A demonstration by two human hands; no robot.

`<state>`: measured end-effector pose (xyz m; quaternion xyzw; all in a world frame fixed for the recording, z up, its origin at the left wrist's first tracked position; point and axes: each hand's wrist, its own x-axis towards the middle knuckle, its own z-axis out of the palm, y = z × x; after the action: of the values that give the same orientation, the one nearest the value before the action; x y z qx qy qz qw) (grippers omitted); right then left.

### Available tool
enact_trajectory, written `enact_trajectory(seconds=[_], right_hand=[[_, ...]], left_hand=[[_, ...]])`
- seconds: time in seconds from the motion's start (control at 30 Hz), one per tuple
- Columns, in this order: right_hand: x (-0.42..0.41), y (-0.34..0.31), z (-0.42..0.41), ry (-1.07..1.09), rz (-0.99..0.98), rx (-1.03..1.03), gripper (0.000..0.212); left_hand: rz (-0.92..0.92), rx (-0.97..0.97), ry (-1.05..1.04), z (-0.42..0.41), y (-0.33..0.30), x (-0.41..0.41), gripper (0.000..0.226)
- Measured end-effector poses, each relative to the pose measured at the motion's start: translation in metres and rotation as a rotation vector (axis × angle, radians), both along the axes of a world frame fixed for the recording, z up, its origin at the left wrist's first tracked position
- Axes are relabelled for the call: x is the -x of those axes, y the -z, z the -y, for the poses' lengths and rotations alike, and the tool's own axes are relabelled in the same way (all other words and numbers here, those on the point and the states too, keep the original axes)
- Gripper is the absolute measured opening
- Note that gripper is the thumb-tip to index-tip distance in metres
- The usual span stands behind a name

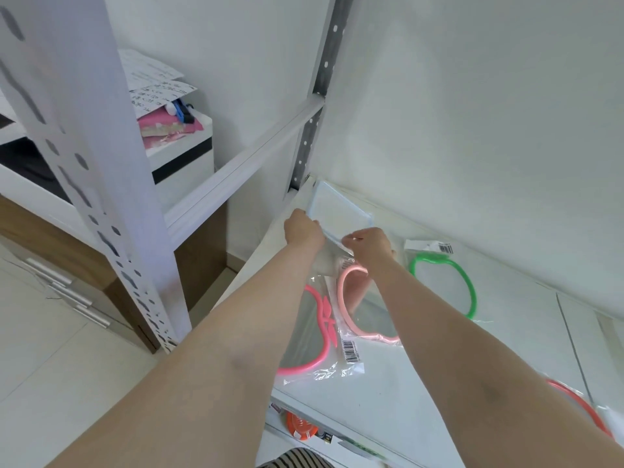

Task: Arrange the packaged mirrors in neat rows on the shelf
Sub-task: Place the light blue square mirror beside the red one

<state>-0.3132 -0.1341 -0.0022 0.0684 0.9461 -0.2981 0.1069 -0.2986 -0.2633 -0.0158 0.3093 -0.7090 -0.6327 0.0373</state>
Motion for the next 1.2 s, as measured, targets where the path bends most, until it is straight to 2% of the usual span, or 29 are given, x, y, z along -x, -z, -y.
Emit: enact_trajectory(seconds=[0.07,0.23,0.27,0.33,0.4,0.43,0.53,0.6,0.67,0.7,0.8,0.93,1.0,1.1,1.2], right_hand=[[0.004,-0.009,0.0,0.02,0.003,0.002,0.016],[-0.003,-0.031,-0.032,0.188,-0.155,0.0,0.057],[-0.006,-0.035,-0.04,0.204,-0.16,0.048,0.067],[-0.014,-0.045,-0.052,0.236,-0.124,0.293,0.076],[-0.024,-0.055,-0.062,0.264,-0.099,0.546,0.07],[-0.028,-0.062,-0.066,0.28,-0.088,0.608,0.062],[-0.041,-0.076,-0.079,0.357,-0.083,0.718,0.028],[-0.052,-0.083,-0.085,0.461,-0.084,0.772,0.006],[-0.065,-0.088,-0.087,0.574,-0.09,0.822,0.018],[-0.073,-0.09,-0.088,0.62,-0.093,0.86,0.022],[-0.102,-0.093,-0.085,0.755,-0.107,1.011,0.022],[-0.143,-0.09,-0.076,0.821,-0.165,1.061,0.019],[-0.173,-0.085,-0.074,0.869,-0.171,1.045,0.011],[-0.221,-0.075,-0.074,0.931,-0.166,1.095,0.014],[-0.268,-0.072,-0.079,0.958,-0.176,1.144,0.016]], left_hand=[[-0.019,-0.069,-0.057,-0.003,-0.004,-0.004,0.027],[-0.04,-0.219,-0.092,0.005,-0.028,-0.016,0.03],[-0.036,-0.248,-0.082,0.006,-0.037,-0.02,0.031],[-0.021,-0.305,-0.034,0.009,-0.053,-0.029,0.03],[0.038,-0.337,0.041,0.012,-0.071,-0.038,0.032],[0.057,-0.366,0.061,0.012,-0.078,-0.042,0.03],[0.056,-0.418,0.055,0.005,-0.097,-0.056,0.022],[-0.008,-0.377,0.074,-0.004,-0.102,-0.063,0.025],[-0.005,-0.359,0.135,-0.017,-0.104,-0.075,0.045],[0.035,-0.351,0.178,-0.025,-0.105,-0.083,0.048],[0.103,-0.375,0.322,-0.043,-0.107,-0.105,0.02],[0.108,-0.462,0.382,-0.046,-0.105,-0.133,0.016],[0.101,-0.498,0.434,-0.04,-0.107,-0.154,0.004],[0.093,-0.497,0.502,-0.035,-0.107,-0.189,0.031],[0.112,-0.502,0.515,-0.038,-0.098,-0.217,0.039]])
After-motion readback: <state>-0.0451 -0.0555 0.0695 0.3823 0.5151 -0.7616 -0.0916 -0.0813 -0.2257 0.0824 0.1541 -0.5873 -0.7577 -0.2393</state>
